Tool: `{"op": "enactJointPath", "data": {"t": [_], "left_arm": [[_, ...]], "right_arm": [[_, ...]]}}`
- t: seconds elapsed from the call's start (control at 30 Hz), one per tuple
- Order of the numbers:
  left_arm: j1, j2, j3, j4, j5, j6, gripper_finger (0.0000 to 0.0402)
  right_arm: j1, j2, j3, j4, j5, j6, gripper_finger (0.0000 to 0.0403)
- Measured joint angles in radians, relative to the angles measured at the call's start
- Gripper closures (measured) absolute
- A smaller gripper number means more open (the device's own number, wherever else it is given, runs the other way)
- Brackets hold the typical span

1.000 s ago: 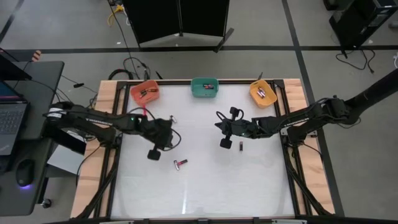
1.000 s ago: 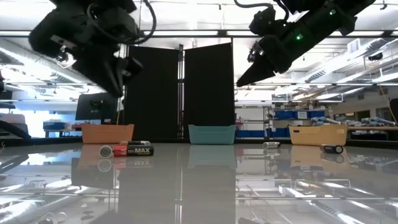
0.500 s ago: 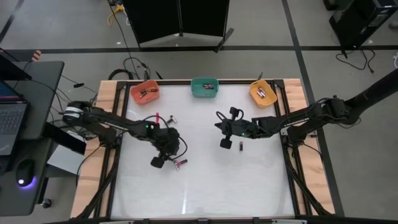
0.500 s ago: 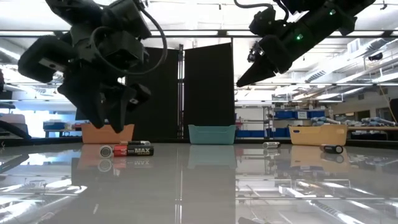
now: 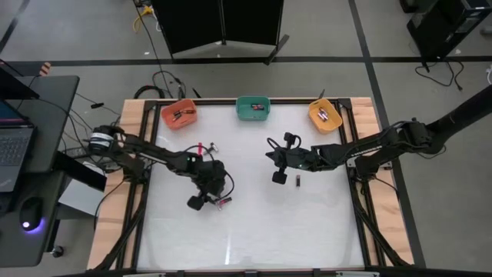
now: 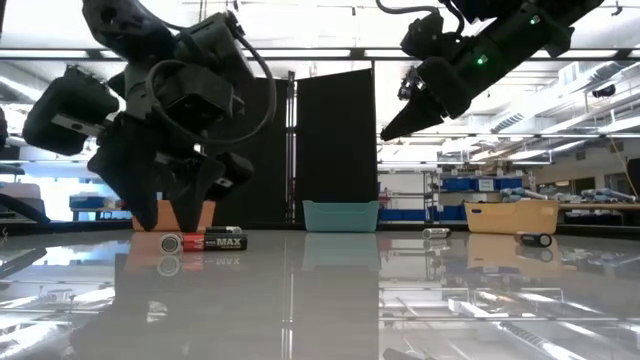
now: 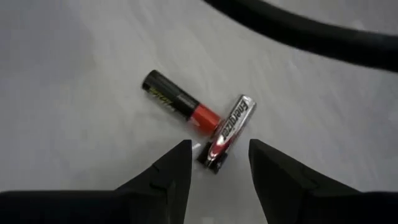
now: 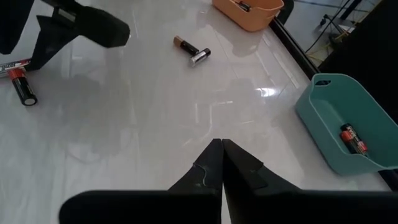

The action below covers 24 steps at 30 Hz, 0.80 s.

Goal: Sort batteries
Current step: Put the silver battery into the yellow bin

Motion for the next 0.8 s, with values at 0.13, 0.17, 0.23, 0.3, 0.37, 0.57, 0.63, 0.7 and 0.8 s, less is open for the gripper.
{"op": "enactJointPath", "data": {"t": [0.13,0.17,0.23,0.3,0.37,0.57,0.63,0.7,0.8], "left_arm": [[0.001,0.027,0.0,0.022,0.028,0.024,0.0234],[0.002,0.028,0.0,0.025,0.032,0.031,0.0234],[0.002,0.028,0.0,0.026,0.033,0.04,0.0234],[0.002,0.028,0.0,0.024,0.028,0.047,0.0235],[0.002,0.028,0.0,0.022,0.027,0.048,0.0242],[0.003,0.028,-0.042,0.074,0.025,0.055,0.0279],[0.003,0.028,-0.063,0.112,0.026,0.049,0.029],[0.003,0.026,-0.075,0.133,0.027,0.042,0.0301],[0.003,0.026,-0.076,0.132,0.027,0.039,0.0314]], "right_arm": [[0.0,0.0,0.0,-0.001,0.0,-0.002,0.039],[0.0,0.0,0.0,-0.001,0.0,-0.002,0.039],[0.0,0.0,0.0,-0.004,0.0,-0.002,0.039],[0.0,0.0,0.0,-0.006,0.0,-0.003,0.039],[0.0,0.0,0.0,-0.006,0.0,-0.003,0.039],[0.0,0.0,0.0,-0.006,0.0,-0.003,0.039],[0.0,0.0,0.0,-0.006,0.0,-0.003,0.039],[0.0,0.0,0.0,-0.006,0.0,-0.003,0.039],[0.0,0.0,0.0,-0.006,0.0,-0.003,0.039]]}}
